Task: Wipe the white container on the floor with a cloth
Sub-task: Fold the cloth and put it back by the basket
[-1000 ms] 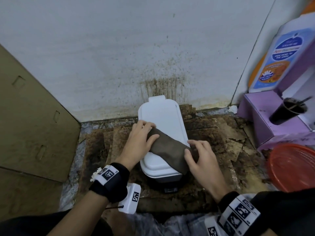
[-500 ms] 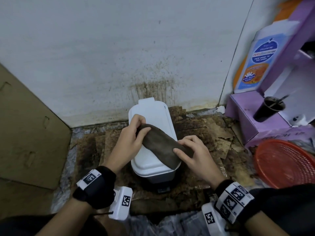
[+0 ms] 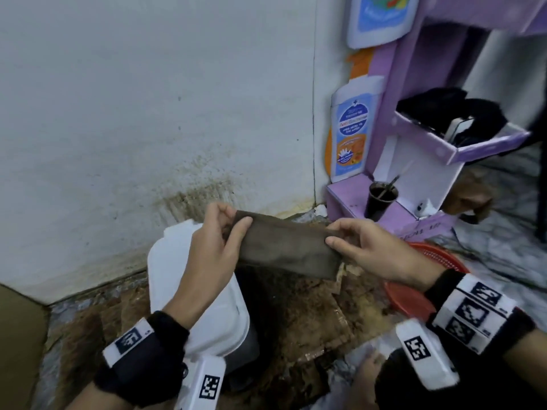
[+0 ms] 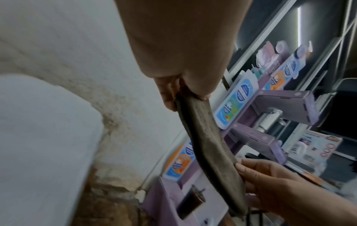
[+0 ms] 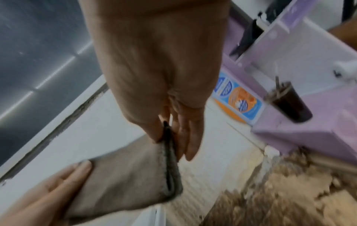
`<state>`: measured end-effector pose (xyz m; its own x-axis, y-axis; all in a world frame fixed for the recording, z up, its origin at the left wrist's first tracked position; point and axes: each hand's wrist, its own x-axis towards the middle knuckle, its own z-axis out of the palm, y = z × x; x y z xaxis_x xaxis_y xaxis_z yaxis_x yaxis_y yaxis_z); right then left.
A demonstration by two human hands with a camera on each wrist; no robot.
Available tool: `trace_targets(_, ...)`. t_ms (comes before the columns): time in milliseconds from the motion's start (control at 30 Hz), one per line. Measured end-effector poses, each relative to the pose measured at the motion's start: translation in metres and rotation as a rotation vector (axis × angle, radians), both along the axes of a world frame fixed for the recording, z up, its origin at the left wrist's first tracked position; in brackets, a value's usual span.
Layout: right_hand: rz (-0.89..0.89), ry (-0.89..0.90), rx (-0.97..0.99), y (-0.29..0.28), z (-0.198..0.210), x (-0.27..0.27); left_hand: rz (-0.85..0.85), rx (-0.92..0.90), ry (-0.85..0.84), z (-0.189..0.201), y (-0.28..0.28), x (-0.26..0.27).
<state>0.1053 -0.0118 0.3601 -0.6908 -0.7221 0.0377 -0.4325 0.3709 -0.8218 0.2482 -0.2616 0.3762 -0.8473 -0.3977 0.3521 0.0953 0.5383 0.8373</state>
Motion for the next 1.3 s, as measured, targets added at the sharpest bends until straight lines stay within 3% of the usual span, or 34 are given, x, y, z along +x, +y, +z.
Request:
trace_targets(167,-0.118,0.149,0.168,0.099,0.041,-0.046,-0.22,0.133,-0.091,-0.01,0.062,-0.088)
trace_targets(300,-0.274,0.037,0.201,0.179,0.035,-0.078,-0.391,0.149,-0.157,-0.033,0.124,-0.16)
trace_targets(433,-0.402,-0.154,0.199,0.245,-0.015,-0.097,-0.544,0.045,-0.303,-0.082,0.181,-0.216)
trace_targets(567,-0.556,-0.273,0.178,0.283,-0.11,-0.099,-0.587,-0.08,-0.493,-0.162,0.224,-0.253)
trace_targets(733,-0.749,-0.42,0.153,0.285,-0.242,-0.074,-0.56,-0.134,-0.663,-0.26,0.253,-0.267)
trace_targets(900,-0.854,-0.49,0.169,0.27,-0.323,-0.053,-0.563,-0.206,-0.753,-0.325,0.259,-0.268)
trace_targets(1000,-0.924,-0.42,0.189,0.258,-0.347,-0.042,-0.536,-0.227,-0.751,-0.348,0.257,-0.267)
trace_targets(1300,-1.042,-0.248,0.146,0.248,-0.359,-0.034,-0.43,-0.15,-0.677,-0.373,0.265,-0.261)
